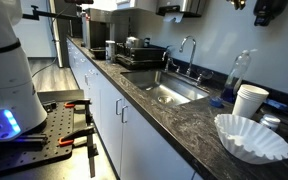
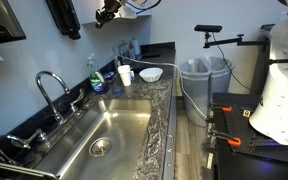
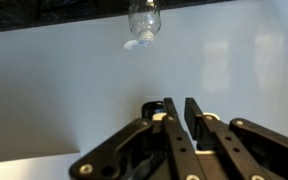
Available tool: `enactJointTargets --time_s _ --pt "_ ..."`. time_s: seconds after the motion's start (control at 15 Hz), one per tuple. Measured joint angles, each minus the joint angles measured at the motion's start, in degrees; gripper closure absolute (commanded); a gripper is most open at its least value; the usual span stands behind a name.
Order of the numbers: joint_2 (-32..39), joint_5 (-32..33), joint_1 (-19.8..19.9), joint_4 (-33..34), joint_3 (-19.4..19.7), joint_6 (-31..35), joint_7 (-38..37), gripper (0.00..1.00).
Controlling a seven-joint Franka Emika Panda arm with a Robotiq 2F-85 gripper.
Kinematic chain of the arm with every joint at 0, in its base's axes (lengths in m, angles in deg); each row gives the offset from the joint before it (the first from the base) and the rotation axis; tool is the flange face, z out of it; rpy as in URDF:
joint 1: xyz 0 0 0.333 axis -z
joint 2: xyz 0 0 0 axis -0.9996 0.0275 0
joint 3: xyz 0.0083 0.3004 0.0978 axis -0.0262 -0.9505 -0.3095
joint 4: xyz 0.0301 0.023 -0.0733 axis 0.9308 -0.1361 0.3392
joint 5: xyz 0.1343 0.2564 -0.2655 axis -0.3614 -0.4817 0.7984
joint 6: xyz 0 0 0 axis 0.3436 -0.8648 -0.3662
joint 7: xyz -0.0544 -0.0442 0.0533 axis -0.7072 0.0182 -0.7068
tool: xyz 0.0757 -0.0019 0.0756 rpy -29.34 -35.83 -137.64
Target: Press the soap dispenser
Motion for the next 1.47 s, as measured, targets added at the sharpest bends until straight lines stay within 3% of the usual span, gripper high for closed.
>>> enactJointTargets --time_s 0.47,1.47 --pt "9.00 -2.77 0.01 7.50 -3.04 9.94 0.11 1.00" --pt "23.39 -2.70 2.32 24.75 -5.04 13.30 -0.08 1.00"
